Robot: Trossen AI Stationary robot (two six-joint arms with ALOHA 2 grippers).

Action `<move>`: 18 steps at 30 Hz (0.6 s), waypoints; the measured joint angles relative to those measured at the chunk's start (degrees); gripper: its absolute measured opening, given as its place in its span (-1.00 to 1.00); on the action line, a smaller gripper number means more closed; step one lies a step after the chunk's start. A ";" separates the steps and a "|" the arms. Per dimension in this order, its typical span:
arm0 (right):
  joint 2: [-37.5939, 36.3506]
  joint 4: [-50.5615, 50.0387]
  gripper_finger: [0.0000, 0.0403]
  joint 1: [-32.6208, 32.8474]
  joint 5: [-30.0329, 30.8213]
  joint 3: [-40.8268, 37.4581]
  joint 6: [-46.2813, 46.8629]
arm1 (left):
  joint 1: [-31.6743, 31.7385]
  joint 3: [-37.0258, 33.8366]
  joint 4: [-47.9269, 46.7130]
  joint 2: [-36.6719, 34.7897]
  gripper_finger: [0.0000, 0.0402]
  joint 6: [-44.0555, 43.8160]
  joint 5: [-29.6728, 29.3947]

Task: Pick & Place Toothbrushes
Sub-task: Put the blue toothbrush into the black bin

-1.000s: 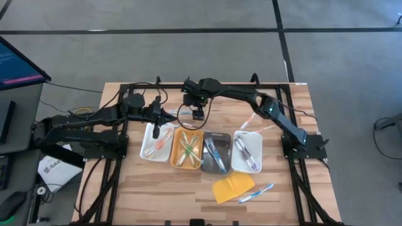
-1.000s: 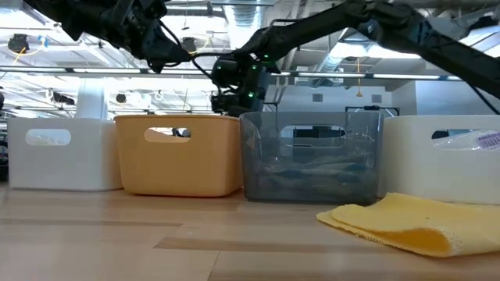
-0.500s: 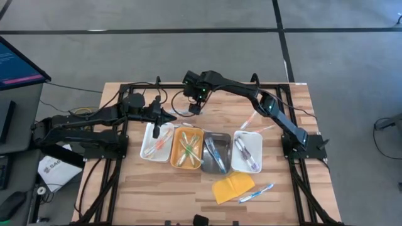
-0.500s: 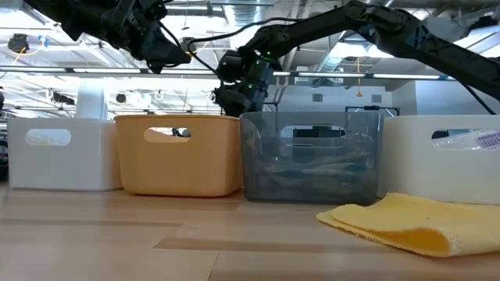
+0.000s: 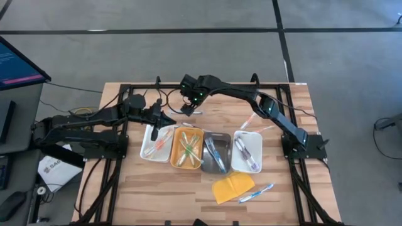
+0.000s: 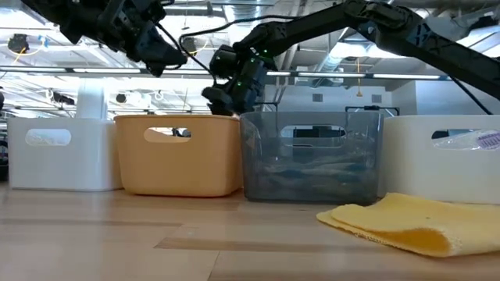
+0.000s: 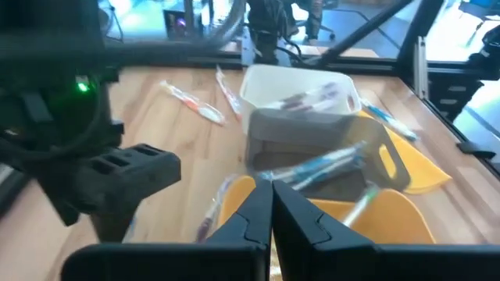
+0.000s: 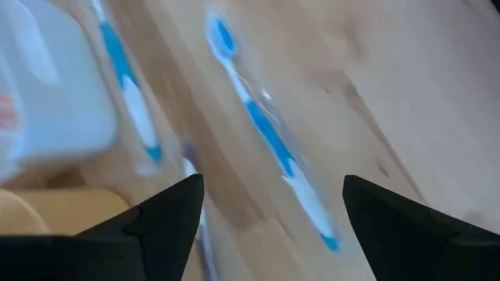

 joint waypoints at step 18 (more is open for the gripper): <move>3.68 0.57 0.50 2.91 9.13 0.03 10.43 | -1.38 -2.48 -0.48 0.00 -0.99 -2.11 1.73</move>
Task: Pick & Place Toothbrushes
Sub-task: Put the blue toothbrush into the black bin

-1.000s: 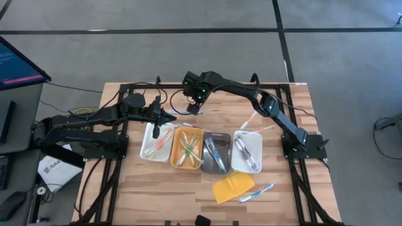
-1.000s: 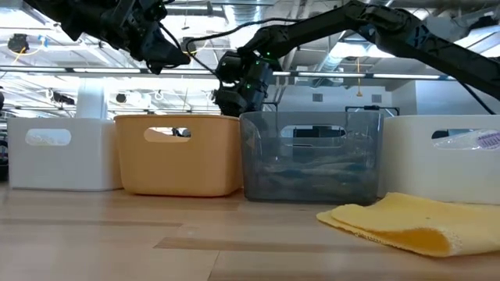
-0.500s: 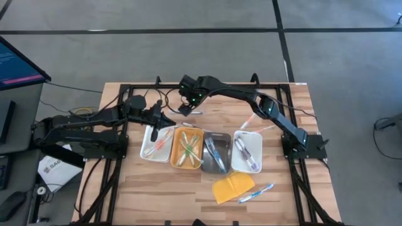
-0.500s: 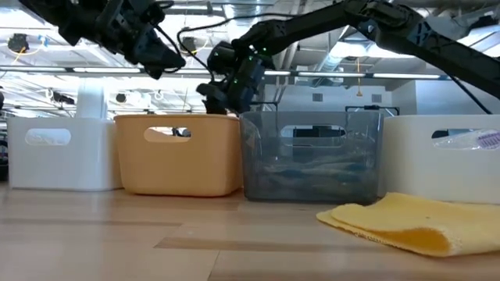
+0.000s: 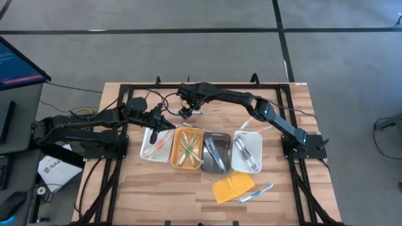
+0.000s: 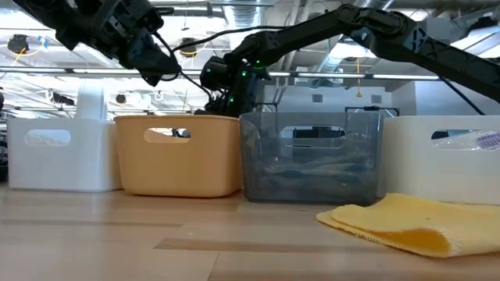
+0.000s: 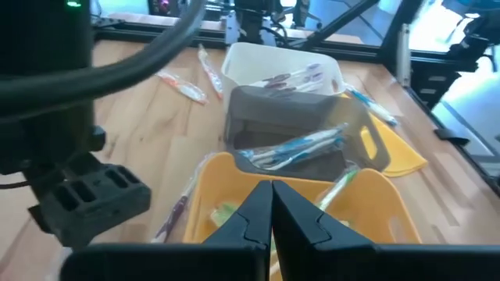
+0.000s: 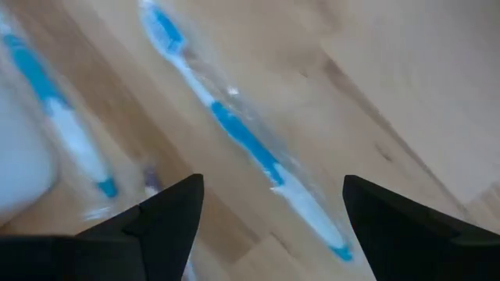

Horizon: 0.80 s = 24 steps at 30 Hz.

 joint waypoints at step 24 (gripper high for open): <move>-15.99 -8.82 0.50 10.68 -1.59 -0.89 -22.10 | 16.79 14.52 -1.26 9.94 -0.99 3.10 1.30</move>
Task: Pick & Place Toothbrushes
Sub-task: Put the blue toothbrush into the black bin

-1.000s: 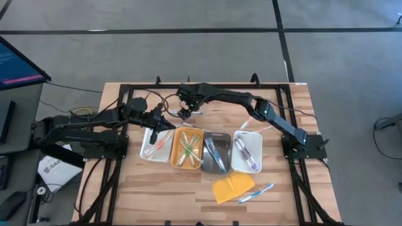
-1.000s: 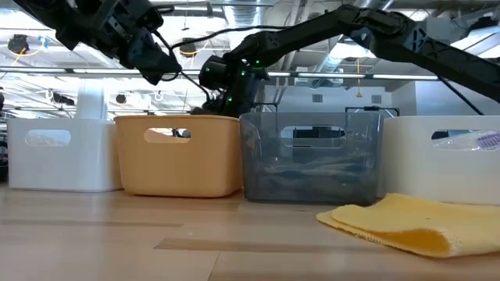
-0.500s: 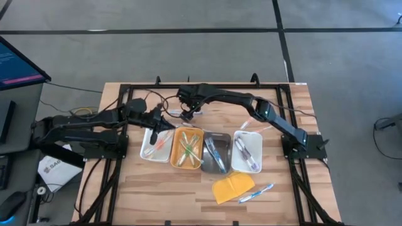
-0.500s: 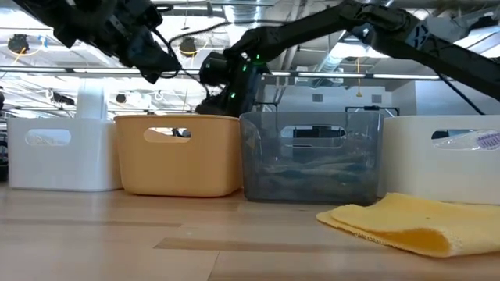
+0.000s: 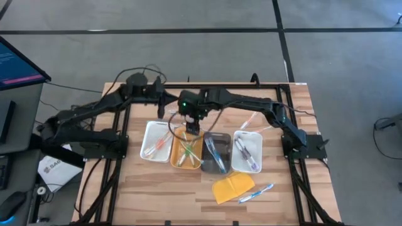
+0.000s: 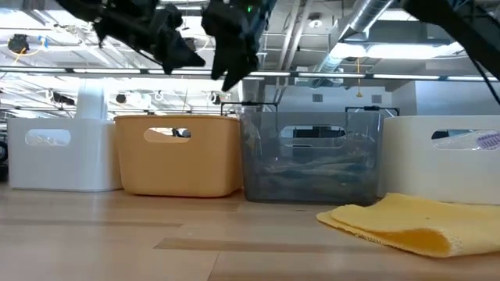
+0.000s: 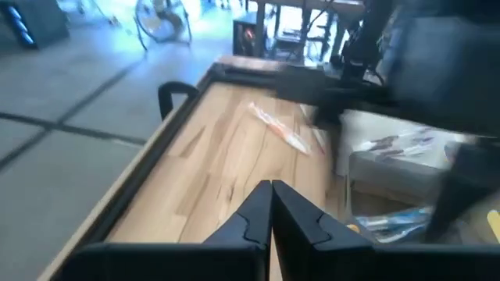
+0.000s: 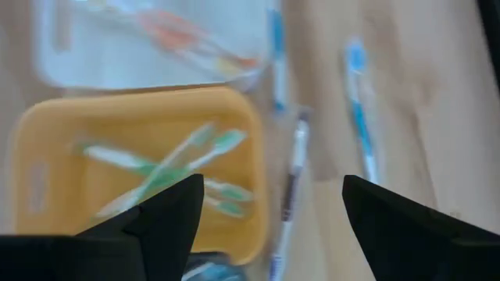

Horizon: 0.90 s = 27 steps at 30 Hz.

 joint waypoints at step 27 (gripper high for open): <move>-55.18 83.19 0.50 -2.02 -0.35 -89.94 -1.94 | -4.03 21.72 -23.41 41.54 -0.99 31.58 -18.51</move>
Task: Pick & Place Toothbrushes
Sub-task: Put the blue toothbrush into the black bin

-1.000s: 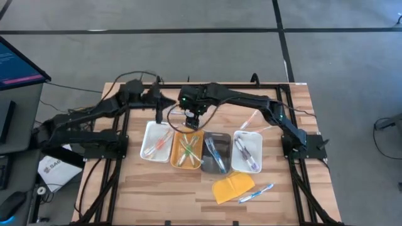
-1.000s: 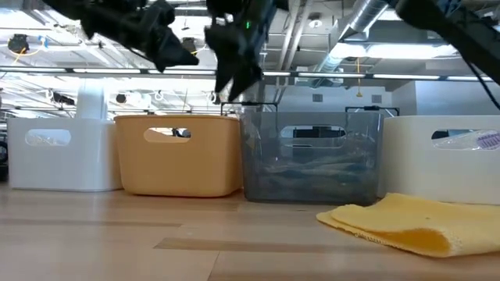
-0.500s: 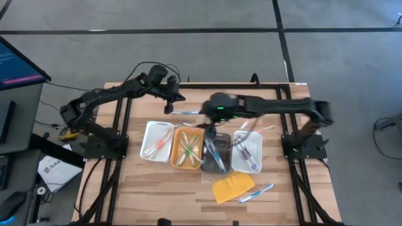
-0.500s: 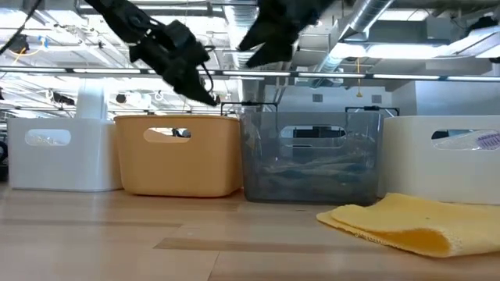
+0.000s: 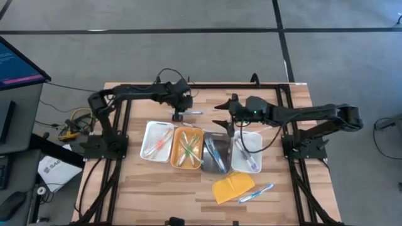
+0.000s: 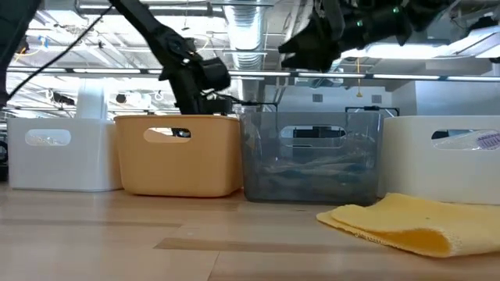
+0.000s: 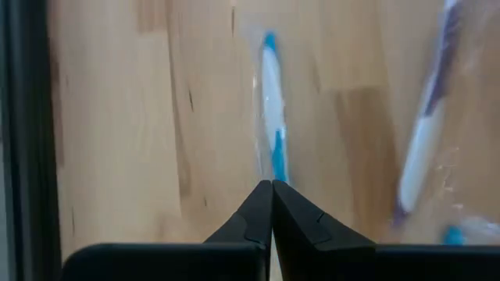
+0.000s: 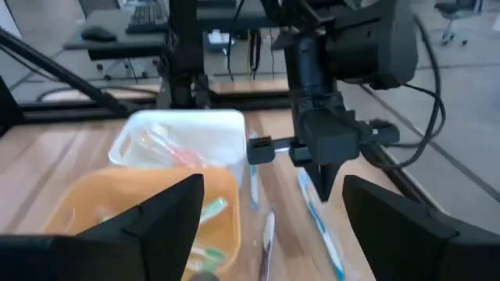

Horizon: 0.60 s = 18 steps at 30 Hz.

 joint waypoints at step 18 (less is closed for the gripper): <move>5.69 1.91 0.50 -1.59 -4.63 -1.15 0.69 | -0.65 7.25 -5.87 6.35 -0.26 -1.41 3.25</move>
